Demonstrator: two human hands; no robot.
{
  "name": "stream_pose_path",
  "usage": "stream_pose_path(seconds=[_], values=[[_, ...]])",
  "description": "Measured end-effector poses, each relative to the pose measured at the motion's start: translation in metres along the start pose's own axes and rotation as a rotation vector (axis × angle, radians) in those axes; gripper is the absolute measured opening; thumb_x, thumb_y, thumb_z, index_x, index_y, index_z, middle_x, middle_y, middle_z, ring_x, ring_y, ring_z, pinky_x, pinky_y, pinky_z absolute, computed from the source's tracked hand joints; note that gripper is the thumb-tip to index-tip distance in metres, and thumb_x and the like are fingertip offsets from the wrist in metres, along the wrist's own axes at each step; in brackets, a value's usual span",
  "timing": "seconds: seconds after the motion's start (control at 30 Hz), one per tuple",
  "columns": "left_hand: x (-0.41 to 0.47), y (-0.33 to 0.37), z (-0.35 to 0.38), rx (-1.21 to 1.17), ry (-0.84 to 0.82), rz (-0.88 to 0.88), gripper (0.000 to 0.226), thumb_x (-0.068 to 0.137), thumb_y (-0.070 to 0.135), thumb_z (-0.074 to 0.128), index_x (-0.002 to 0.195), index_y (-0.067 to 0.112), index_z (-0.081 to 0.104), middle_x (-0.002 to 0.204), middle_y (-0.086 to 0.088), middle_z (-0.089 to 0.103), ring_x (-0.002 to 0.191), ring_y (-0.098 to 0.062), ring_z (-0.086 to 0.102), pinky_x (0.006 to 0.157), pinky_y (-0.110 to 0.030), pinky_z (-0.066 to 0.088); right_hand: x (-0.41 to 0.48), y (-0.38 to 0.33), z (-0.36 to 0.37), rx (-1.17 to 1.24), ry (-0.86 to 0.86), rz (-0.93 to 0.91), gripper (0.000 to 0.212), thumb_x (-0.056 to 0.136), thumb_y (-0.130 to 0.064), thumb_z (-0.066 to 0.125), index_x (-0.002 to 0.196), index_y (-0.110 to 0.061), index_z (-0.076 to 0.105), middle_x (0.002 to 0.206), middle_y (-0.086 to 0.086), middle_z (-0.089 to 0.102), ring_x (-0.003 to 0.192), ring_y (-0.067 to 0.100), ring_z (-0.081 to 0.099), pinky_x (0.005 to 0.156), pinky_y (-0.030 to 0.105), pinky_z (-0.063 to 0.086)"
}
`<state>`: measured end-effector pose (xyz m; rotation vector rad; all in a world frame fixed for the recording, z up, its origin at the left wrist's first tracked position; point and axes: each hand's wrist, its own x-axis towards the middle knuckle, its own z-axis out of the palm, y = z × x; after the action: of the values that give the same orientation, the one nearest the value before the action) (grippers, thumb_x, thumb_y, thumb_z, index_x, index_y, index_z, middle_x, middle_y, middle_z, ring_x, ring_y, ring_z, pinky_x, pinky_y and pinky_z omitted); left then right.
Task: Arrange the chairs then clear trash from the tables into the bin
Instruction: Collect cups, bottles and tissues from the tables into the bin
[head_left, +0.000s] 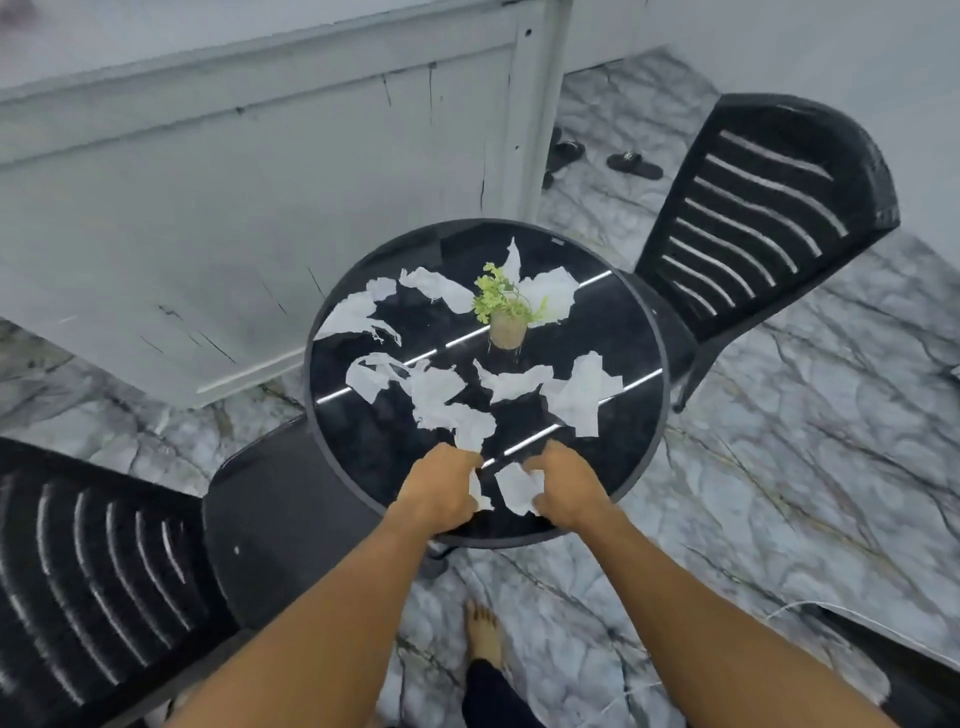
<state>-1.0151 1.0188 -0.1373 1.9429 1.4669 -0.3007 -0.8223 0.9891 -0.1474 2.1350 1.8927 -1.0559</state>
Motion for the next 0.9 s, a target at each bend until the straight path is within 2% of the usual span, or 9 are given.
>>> stream_pose_path(seconds=[0.1, 0.2, 0.3, 0.43, 0.57, 0.63, 0.73, 0.8, 0.9], values=[[0.004, -0.002, 0.003, 0.078, -0.025, 0.007, 0.027, 0.083, 0.001, 0.055, 0.102, 0.011, 0.071, 0.103, -0.006, 0.065, 0.093, -0.028, 0.062, 0.083, -0.039, 0.055, 0.01, -0.001, -0.002, 0.06, 0.045, -0.032, 0.03, 0.075, 0.005, 0.055, 0.091, -0.012, 0.075, 0.096, 0.008, 0.065, 0.091, 0.027, 0.063, 0.079, 0.04, 0.055], [0.013, -0.003, -0.016, 0.025, 0.096, 0.063, 0.02, 0.083, 0.005, 0.054, 0.093, 0.01, 0.07, 0.093, -0.004, 0.066, 0.089, -0.026, 0.06, 0.082, -0.038, 0.052, 0.021, -0.003, -0.022, 0.089, 0.243, -0.079, 0.028, 0.078, 0.0, 0.058, 0.091, -0.015, 0.076, 0.097, 0.002, 0.065, 0.095, 0.022, 0.059, 0.078, 0.036, 0.052], [0.031, -0.002, -0.038, -0.026, 0.229, 0.101, 0.026, 0.088, 0.008, 0.058, 0.113, 0.01, 0.066, 0.105, -0.005, 0.065, 0.1, -0.025, 0.059, 0.088, -0.037, 0.051, 0.038, 0.003, -0.043, 0.01, 0.385, -0.09, 0.024, 0.083, -0.009, 0.064, 0.102, -0.018, 0.076, 0.121, 0.002, 0.058, 0.114, 0.024, 0.048, 0.091, 0.038, 0.046], [0.051, 0.0, -0.036, 0.052, 0.157, 0.091, 0.057, 0.087, 0.011, 0.068, 0.141, 0.016, 0.051, 0.136, -0.005, 0.05, 0.123, -0.026, 0.049, 0.093, -0.042, 0.05, 0.057, 0.013, -0.046, -0.129, 0.233, 0.023, 0.035, 0.087, -0.018, 0.066, 0.121, -0.026, 0.068, 0.152, 0.002, 0.034, 0.14, 0.028, 0.025, 0.104, 0.045, 0.037], [0.051, -0.004, -0.019, 0.253, 0.078, 0.149, 0.003, 0.091, 0.011, 0.06, 0.094, 0.01, 0.06, 0.104, -0.004, 0.054, 0.104, -0.026, 0.053, 0.078, -0.034, 0.048, 0.061, 0.015, -0.033, -0.096, 0.218, -0.062, 0.069, 0.087, -0.007, 0.062, 0.147, -0.027, 0.036, 0.154, 0.006, 0.03, 0.126, 0.03, 0.041, 0.092, 0.039, 0.049], [0.048, -0.009, -0.018, 0.174, 0.111, 0.148, 0.007, 0.089, 0.004, 0.054, 0.084, 0.007, 0.059, 0.096, -0.007, 0.061, 0.097, -0.026, 0.056, 0.081, -0.036, 0.049, 0.065, 0.011, -0.031, -0.087, 0.22, -0.081, 0.091, 0.082, -0.002, 0.065, 0.153, -0.032, 0.017, 0.159, 0.008, 0.021, 0.125, 0.03, 0.045, 0.089, 0.037, 0.05], [0.051, -0.015, -0.031, 0.036, 0.316, 0.115, 0.029, 0.085, 0.009, 0.057, 0.112, 0.01, 0.065, 0.099, -0.006, 0.069, 0.099, -0.027, 0.061, 0.086, -0.043, 0.052, 0.076, 0.001, -0.037, -0.148, 0.212, -0.094, 0.111, 0.073, -0.001, 0.071, 0.154, -0.037, 0.005, 0.164, 0.01, -0.004, 0.118, 0.032, 0.051, 0.076, 0.036, 0.054], [0.058, -0.019, -0.043, 0.022, 0.405, 0.083, 0.053, 0.084, 0.013, 0.063, 0.136, 0.018, 0.054, 0.118, -0.004, 0.065, 0.117, -0.026, 0.055, 0.09, -0.043, 0.05, 0.085, -0.007, -0.043, -0.239, 0.189, -0.127, 0.113, 0.07, -0.002, 0.072, 0.154, -0.038, 0.005, 0.162, 0.009, -0.016, 0.113, 0.031, 0.05, 0.072, 0.038, 0.056], [0.072, -0.029, -0.053, 0.123, 0.321, -0.052, 0.079, 0.082, 0.012, 0.068, 0.152, 0.023, 0.032, 0.157, -0.01, 0.03, 0.14, -0.031, 0.029, 0.092, -0.043, 0.05, 0.097, -0.017, -0.046, -0.41, 0.109, -0.196, 0.099, 0.075, -0.007, 0.068, 0.153, -0.036, 0.013, 0.164, 0.006, -0.008, 0.121, 0.032, 0.042, 0.077, 0.039, 0.054]])
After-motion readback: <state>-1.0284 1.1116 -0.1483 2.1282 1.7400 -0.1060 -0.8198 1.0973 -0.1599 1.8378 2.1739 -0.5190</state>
